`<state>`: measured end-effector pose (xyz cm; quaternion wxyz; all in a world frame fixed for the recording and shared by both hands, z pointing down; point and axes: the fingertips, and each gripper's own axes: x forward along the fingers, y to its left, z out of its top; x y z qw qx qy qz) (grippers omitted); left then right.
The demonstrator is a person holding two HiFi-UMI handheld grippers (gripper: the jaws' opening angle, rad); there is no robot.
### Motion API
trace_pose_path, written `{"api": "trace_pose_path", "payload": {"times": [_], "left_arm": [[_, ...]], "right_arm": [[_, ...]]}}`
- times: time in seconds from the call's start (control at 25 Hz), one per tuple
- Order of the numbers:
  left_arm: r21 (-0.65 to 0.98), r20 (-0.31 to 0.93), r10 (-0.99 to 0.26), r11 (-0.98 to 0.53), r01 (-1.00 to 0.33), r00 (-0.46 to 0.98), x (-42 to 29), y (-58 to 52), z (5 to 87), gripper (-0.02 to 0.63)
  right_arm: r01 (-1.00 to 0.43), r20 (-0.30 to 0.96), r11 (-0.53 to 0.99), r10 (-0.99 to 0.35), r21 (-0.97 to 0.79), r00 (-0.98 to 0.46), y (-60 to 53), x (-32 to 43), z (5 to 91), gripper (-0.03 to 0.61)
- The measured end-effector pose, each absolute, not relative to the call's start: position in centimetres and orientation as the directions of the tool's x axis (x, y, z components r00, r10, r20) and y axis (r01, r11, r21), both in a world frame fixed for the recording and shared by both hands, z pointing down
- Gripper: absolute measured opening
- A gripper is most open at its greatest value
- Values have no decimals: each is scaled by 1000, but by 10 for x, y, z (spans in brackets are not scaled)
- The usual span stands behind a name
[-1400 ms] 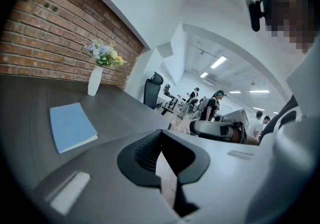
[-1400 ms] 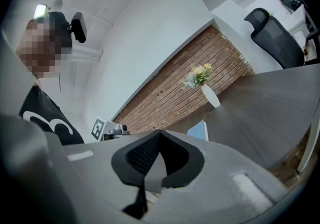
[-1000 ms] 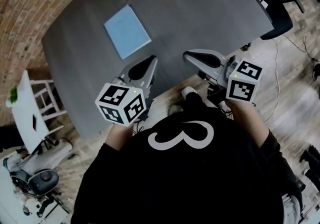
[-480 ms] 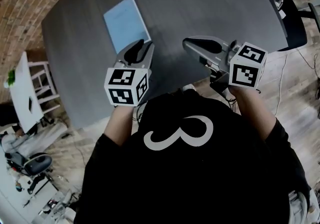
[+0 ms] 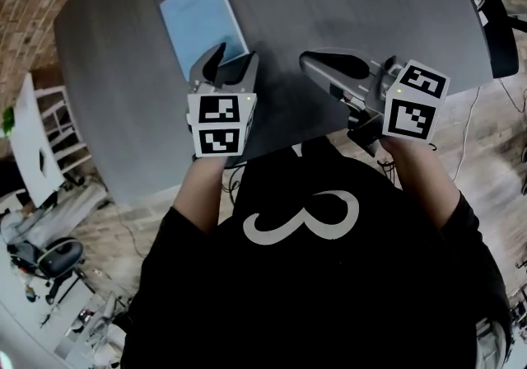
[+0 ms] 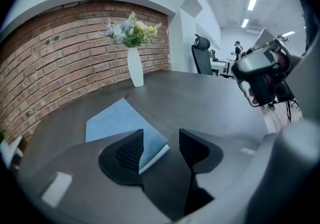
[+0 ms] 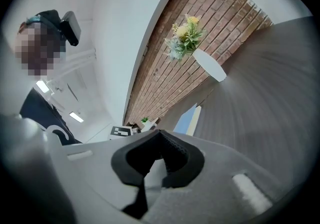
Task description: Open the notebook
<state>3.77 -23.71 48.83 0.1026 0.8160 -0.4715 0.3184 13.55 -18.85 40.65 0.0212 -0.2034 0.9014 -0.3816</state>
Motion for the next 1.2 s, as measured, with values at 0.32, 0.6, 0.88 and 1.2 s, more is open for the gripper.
{"api": "trace_pose_path", "payload": {"times": [0.32,0.6,0.88,1.2], "left_arm": [[-256,638,-729,-502,-826,246,29,-243,509,245],[-317,647,-741,-479,-819,183,25,-248,512,235],[-353,648,-740,-501,-790,180,25,-248,513,211],[-317,669,-713,-529,-787,209,29,-245,513,110]], "right_arm": [[-355,138,635,-366,-686,-920,-186,135,416,0],[-347,141,645,-349,-681,-926,-187,134,415,0],[-351,143,641,-354,-683,-924,-189,135,414,0],[-348,134,641,-358,-685,-924,-187,135,410,0]]}}
